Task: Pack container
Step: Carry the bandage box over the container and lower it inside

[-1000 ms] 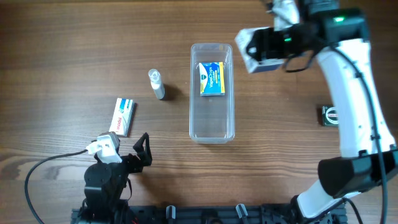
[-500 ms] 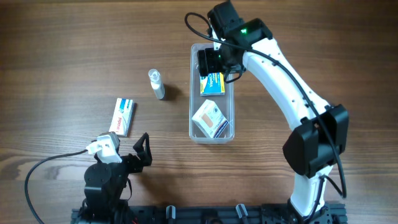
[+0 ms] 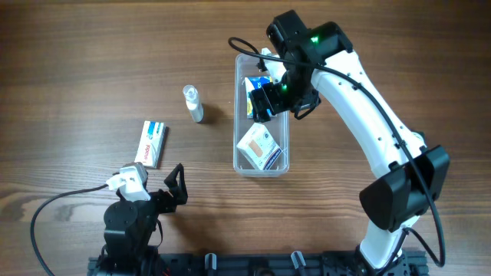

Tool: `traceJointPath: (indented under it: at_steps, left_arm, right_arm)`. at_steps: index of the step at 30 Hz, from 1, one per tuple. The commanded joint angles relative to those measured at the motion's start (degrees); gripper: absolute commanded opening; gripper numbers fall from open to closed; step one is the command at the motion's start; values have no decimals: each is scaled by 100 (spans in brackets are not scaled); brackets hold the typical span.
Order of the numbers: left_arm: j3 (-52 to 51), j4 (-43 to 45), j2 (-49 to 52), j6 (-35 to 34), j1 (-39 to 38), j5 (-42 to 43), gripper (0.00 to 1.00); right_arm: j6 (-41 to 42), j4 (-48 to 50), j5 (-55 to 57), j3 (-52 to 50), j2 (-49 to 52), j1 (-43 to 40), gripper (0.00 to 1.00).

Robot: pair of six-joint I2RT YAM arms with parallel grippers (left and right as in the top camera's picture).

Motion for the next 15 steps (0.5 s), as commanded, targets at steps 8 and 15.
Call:
traceJointPath:
  at_steps: [8,15]
  left_arm:
    - [-15,35,-24,109,46,-9,100]
    - [-15,35,-24,109,46,-9,100]
  right_arm:
    - [3257,267,-894,4,-59,164,100]
    - [6671,-221,920,4,-59,903,100]
